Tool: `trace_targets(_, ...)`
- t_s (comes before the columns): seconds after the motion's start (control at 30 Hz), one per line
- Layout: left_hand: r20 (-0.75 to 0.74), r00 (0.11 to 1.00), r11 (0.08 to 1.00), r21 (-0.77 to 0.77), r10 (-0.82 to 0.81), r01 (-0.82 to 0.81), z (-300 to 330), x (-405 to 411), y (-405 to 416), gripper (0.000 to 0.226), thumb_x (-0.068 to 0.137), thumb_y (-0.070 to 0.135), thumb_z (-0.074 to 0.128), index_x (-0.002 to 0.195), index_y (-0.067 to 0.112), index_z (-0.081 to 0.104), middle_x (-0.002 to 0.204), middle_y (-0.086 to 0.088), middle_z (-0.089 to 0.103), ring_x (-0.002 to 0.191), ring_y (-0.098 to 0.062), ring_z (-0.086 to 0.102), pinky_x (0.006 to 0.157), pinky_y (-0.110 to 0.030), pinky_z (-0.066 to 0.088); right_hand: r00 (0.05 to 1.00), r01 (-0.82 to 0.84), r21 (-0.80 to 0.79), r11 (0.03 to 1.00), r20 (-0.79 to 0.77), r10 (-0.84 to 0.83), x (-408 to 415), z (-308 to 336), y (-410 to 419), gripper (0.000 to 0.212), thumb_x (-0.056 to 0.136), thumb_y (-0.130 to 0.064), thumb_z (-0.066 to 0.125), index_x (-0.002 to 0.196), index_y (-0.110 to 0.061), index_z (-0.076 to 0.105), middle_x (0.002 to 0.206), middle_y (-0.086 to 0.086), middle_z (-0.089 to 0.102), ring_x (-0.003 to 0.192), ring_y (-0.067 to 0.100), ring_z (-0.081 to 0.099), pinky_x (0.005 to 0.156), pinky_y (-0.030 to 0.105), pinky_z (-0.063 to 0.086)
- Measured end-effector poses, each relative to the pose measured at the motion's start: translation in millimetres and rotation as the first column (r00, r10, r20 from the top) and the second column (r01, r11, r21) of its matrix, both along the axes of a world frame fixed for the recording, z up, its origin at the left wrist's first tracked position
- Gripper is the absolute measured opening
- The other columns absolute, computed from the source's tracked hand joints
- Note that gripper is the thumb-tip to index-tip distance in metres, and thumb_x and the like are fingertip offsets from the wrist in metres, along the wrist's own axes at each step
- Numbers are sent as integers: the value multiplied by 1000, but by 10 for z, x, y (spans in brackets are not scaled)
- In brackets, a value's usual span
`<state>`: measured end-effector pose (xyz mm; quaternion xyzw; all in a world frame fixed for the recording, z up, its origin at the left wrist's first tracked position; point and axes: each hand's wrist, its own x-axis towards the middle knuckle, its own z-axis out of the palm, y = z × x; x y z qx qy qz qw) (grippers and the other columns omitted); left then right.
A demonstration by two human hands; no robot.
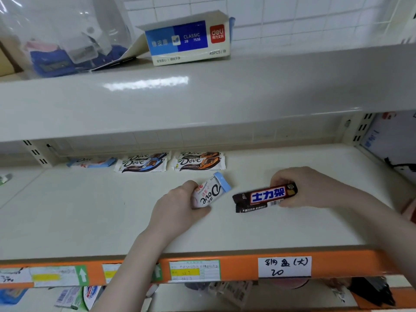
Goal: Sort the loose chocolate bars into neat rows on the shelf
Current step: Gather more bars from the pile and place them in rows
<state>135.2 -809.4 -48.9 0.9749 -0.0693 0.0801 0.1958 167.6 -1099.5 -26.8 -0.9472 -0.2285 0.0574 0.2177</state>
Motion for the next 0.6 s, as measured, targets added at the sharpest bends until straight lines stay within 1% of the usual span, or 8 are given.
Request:
trace_targets(0.07, 1, 1000, 1000, 6, -2, 2, 2, -2, 16, 43, 78, 48, 64, 111, 24, 50, 102, 4, 63, 94, -20, 58, 69, -30, 44, 997, 39, 23, 999, 70, -41, 76, 24, 25, 21, 72, -23, 72, 90, -29, 62, 82, -12, 65, 76, 5, 58, 67, 22, 45)
trace_targets(0.13, 0, 1000, 1000, 5, 2, -2, 7, -11, 22, 43, 78, 48, 64, 112, 25, 50, 103, 4, 63, 95, -20, 58, 69, -30, 44, 977, 93, 43, 995, 189, -99, 201, 34, 59, 19, 73, -20, 71, 90, -26, 65, 81, -8, 66, 76, 11, 59, 68, 30, 45)
trace_targets(0.2, -3, 1000, 1000, 4, 3, -3, 7, -22, 20, 43, 78, 47, 64, 113, 25, 50, 104, 4, 63, 96, -20, 58, 70, -30, 44, 939, 167, 96, 981, 290, -188, 353, 17, 101, 19, 74, -17, 70, 92, -23, 66, 82, -2, 67, 78, 19, 60, 67, 32, 43)
trace_targets(0.23, -4, 1000, 1000, 5, 3, -3, 4, -26, 16, 43, 78, 47, 64, 113, 25, 50, 105, 4, 63, 96, -20, 58, 70, -31, 44, 923, 205, 123, 971, 306, -234, 430, 0, 120, 21, 75, -17, 69, 95, -21, 66, 86, 0, 67, 81, 21, 60, 68, 32, 42)
trace_targets(0.33, -1, 1000, 1000, 7, 8, -8, -4, -42, -9, 43, 78, 46, 64, 113, 25, 50, 106, 3, 63, 97, -21, 58, 70, -30, 43, 912, 265, 147, 953, 281, -298, 669, -90, 124, 28, 78, -20, 68, 106, -18, 63, 97, 1, 65, 91, 21, 59, 73, 30, 40)
trace_targets(0.43, 15, 1000, 1000, 5, 10, -10, -10, -39, -36, 43, 78, 46, 64, 113, 25, 51, 106, 3, 63, 97, -21, 58, 69, -29, 43, 933, 236, 138, 962, 243, -264, 868, -136, 117, 31, 78, -17, 70, 108, -14, 63, 100, 4, 67, 85, 16, 55, 67, 26, 35)
trace_targets(0.5, 25, 1000, 1000, 0, 8, -7, -13, -36, -42, 43, 78, 46, 64, 113, 24, 52, 107, 3, 62, 97, -21, 58, 70, -29, 43, 947, 219, 148, 964, 205, -247, 965, -146, 121, 32, 77, -15, 71, 108, -11, 63, 98, 5, 65, 84, 15, 52, 62, 25, 32)
trace_targets(0.6, 53, 999, 1000, -3, -7, 7, -16, -27, -51, 43, 77, 45, 64, 115, 26, 54, 105, 3, 59, 96, -20, 58, 69, -27, 42, 962, 212, 171, 962, 137, -236, 1105, -158, 97, 31, 76, -14, 73, 106, -14, 64, 101, 5, 67, 86, 15, 54, 69, 25, 36)
